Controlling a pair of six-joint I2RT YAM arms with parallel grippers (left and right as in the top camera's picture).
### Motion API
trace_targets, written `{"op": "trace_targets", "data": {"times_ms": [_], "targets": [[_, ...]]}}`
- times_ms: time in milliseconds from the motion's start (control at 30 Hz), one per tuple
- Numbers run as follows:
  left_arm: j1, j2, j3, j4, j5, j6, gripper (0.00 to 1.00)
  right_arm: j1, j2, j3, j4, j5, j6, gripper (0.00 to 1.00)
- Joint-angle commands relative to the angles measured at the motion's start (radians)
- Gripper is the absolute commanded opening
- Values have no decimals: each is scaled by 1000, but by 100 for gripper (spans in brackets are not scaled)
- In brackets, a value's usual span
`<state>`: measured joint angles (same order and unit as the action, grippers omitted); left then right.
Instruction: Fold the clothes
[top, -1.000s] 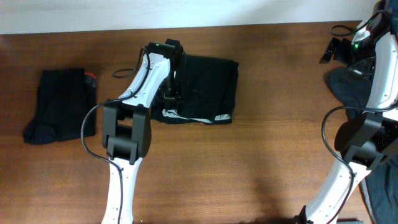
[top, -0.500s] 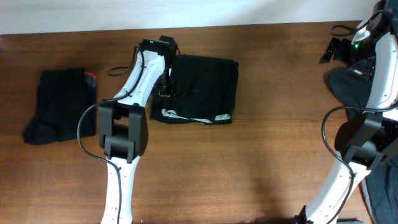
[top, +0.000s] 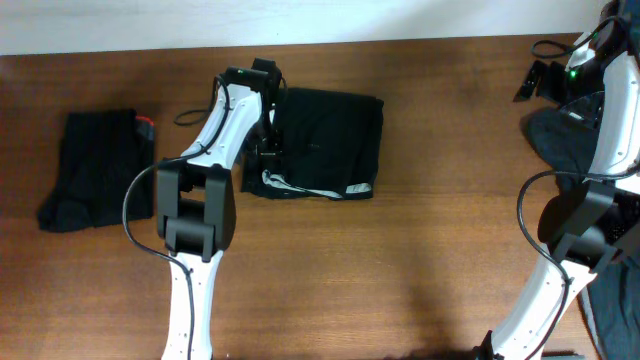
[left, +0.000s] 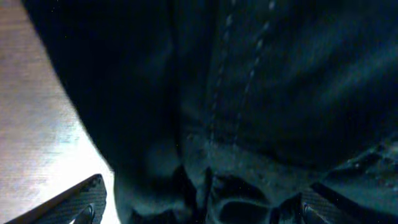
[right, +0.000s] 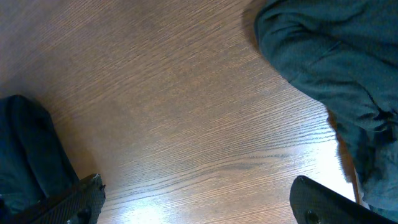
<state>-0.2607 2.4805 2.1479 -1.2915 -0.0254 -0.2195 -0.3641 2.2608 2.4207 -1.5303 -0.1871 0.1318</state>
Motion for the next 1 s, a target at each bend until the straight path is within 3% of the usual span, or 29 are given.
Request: {"op": "trace_targets", "data": {"times_ms": [0, 100, 233, 367, 533, 600, 967], "targets": [[6, 23, -79, 26, 12, 16, 94, -3, 3, 1, -2, 8, 1, 99], [6, 23, -110, 35, 11, 16, 90, -3, 3, 1, -2, 8, 1, 99], [6, 23, -114, 22, 11, 16, 67, -3, 3, 1, -2, 8, 1, 99], [6, 23, -114, 15, 11, 16, 50, -3, 3, 1, -2, 8, 1, 99], [6, 23, -114, 10, 11, 16, 19, -3, 3, 1, -2, 8, 1, 99], [6, 23, -114, 10, 11, 16, 0, -3, 3, 1, -2, 8, 1, 99], [14, -43, 29, -42, -60, 65, 0, -3, 3, 1, -2, 8, 1, 99]]}}
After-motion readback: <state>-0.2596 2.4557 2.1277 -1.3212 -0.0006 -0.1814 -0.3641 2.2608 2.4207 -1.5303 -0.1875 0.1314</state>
